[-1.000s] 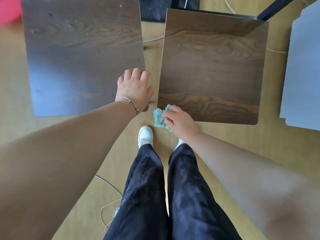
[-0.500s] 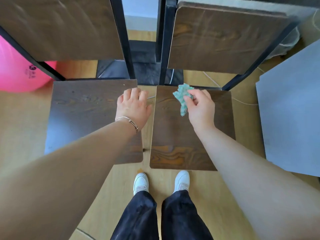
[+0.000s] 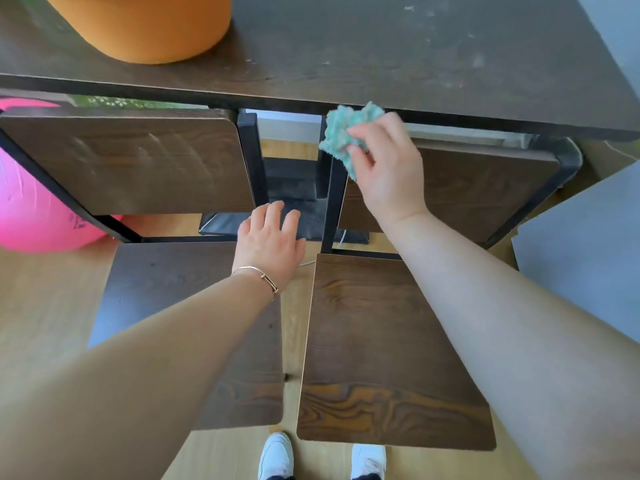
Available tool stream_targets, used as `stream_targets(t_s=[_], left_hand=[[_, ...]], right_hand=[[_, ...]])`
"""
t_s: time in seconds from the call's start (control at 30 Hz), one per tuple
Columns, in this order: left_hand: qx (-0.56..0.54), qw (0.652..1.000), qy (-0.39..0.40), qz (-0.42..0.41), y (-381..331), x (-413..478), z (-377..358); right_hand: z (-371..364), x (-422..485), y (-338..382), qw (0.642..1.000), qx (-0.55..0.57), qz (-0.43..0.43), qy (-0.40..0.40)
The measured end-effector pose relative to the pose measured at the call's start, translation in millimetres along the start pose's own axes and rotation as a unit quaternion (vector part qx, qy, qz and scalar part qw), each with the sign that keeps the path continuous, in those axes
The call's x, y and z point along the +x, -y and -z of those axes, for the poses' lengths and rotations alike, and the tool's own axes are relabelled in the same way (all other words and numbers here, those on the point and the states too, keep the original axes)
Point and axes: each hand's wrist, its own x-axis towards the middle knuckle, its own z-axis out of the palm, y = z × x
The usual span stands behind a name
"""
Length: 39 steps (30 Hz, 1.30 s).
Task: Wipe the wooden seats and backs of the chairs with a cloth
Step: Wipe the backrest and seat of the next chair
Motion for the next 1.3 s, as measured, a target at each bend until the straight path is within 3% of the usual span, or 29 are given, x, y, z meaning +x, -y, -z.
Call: stream_targets(t_s=[0.23, 0.37, 0.5, 0.63, 1.07, 1.3], left_hand=[[-0.005, 0.999, 0.032, 0.006, 10, -1, -47], [-0.016, 0.999, 0.045, 0.008, 12, -4, -71], [-0.027, 0.999, 0.042, 0.004, 16, -8, -88], [-0.053, 0.998, 0.034, 0.008, 17, -14, -99], [-0.077, 0.997, 0.010, 0.001, 24, -46, -129], [-0.080, 0.996, 0.020, 0.021, 22, -60, -109]], right_hand=[[-51, -57, -22, 0.993, -0.065, 0.036, 0.089], [-87, -100, -39, 0.979, -0.046, -0.094, 0.175], [-118, -131, -47, 0.967, -0.046, -0.138, 0.211], [-129, -155, -40, 0.969, -0.081, -0.122, 0.201], [-164, -187, -43, 0.958, -0.065, -0.187, 0.206], [-111, -180, -24, 0.974, 0.044, -0.184, 0.123]])
